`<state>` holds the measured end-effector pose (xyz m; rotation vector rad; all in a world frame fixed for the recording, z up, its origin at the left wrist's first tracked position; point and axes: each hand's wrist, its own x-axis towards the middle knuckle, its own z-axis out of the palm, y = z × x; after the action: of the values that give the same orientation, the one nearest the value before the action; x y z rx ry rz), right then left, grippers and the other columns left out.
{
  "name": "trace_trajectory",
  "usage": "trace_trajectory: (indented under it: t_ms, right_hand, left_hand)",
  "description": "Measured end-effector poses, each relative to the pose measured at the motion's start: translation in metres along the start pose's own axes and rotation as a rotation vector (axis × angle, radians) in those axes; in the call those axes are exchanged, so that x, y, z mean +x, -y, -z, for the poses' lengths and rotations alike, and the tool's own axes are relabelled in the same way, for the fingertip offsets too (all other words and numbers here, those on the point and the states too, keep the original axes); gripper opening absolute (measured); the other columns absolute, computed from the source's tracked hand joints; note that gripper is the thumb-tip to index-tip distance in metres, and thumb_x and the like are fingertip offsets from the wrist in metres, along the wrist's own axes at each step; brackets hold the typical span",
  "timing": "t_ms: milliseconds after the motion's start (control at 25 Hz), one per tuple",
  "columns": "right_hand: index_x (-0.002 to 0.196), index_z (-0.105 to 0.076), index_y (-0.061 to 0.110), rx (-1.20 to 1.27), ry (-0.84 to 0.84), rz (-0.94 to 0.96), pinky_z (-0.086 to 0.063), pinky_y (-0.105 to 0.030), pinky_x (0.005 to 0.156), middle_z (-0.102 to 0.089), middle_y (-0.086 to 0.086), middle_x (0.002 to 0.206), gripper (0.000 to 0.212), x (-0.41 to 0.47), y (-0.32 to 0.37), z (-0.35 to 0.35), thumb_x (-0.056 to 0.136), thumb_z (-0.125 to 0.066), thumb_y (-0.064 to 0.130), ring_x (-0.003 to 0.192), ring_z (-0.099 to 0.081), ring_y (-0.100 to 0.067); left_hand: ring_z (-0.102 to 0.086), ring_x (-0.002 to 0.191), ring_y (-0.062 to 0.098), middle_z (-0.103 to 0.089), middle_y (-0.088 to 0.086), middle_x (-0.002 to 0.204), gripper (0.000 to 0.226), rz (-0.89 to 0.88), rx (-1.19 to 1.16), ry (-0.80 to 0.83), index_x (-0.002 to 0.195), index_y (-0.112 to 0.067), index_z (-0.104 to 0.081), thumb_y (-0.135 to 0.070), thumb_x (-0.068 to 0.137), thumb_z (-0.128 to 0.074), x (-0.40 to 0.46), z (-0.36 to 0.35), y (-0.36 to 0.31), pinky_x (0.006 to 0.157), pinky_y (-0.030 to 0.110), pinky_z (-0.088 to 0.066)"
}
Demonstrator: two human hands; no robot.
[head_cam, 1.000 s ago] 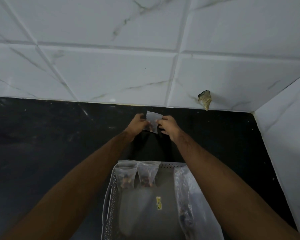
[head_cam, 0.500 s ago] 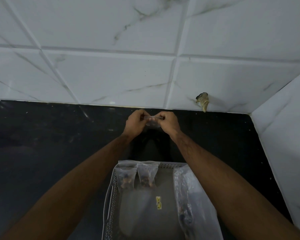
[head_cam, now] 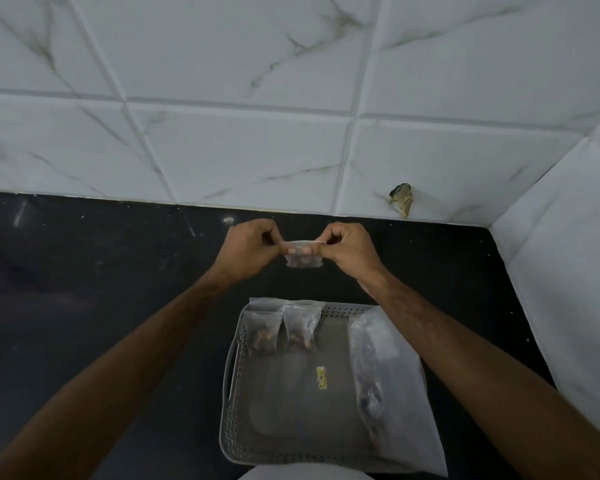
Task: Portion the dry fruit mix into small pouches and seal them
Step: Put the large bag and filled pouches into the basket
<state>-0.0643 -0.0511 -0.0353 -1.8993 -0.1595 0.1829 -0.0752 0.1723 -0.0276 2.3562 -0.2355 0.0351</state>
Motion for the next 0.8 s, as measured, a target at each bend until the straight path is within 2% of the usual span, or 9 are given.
trace_trajectory:
  t_ms: [120,200,400,520,640,800]
  right_hand:
    - [0.083,-0.079,0.011,0.032,0.138,0.010,-0.059,-0.037,0.081,-0.077,-0.004,0.082,0.014,-0.033,-0.002,-0.005,0.077,-0.086,0.020,0.083,-0.073,-0.025]
    - [0.090,-0.080,0.011,0.016,0.220,-0.003,-0.060,-0.033,0.086,-0.078,-0.002,0.086,0.010,-0.049,-0.007,-0.009,0.081,-0.083,0.015,0.087,-0.075,-0.020]
    - [0.089,-0.080,0.013,-0.109,0.263,-0.029,-0.057,-0.021,0.080,-0.077,0.004,0.083,0.006,-0.079,-0.022,-0.035,0.083,-0.081,0.012,0.082,-0.073,-0.008]
    - [0.087,-0.080,0.015,-0.150,0.272,-0.080,-0.056,-0.018,0.074,-0.077,0.006,0.081,0.005,-0.092,-0.029,-0.054,0.083,-0.081,0.013,0.076,-0.072,-0.004]
    - [0.081,-0.075,0.013,-0.200,0.234,-0.146,-0.055,-0.028,0.068,-0.073,0.003,0.077,0.005,-0.097,-0.036,-0.075,0.084,-0.080,0.013,0.068,-0.066,-0.007]
    - [0.072,-0.068,0.021,-0.242,0.167,-0.225,-0.059,-0.042,0.074,-0.069,0.004,0.072,0.017,-0.097,-0.052,-0.099,0.084,-0.078,0.014,0.070,-0.066,-0.015]
  left_hand:
    - [-0.065,0.074,0.004,-0.067,-0.014,0.076,0.021,-0.078,0.033,0.020,0.072,-0.027,-0.066,-0.036,0.077,-0.083,-0.040,0.003,0.006,0.069,0.032,-0.057]
    - [-0.066,0.076,0.003,-0.068,-0.015,0.078,0.018,-0.088,0.055,0.046,0.075,-0.027,-0.068,-0.036,0.078,-0.083,-0.061,0.002,0.014,0.072,0.036,-0.058]
    - [-0.060,0.084,0.002,-0.062,-0.021,0.083,0.022,-0.066,0.207,0.129,0.079,-0.041,-0.059,-0.043,0.081,-0.080,-0.101,-0.004,0.030,0.087,0.045,-0.050]
    - [-0.056,0.090,0.006,-0.058,-0.018,0.088,0.023,-0.070,0.310,0.171,0.082,-0.037,-0.055,-0.038,0.085,-0.078,-0.118,-0.006,0.035,0.094,0.043,-0.041]
    - [-0.053,0.092,0.005,-0.054,-0.021,0.086,0.017,-0.073,0.387,0.201,0.083,-0.032,-0.060,-0.036,0.085,-0.076,-0.127,-0.011,0.040,0.098,0.042,-0.038]
    - [-0.049,0.100,0.006,-0.054,-0.021,0.090,0.017,0.018,0.445,0.251,0.083,-0.034,-0.058,-0.041,0.087,-0.073,-0.130,-0.017,0.050,0.103,0.040,-0.033]
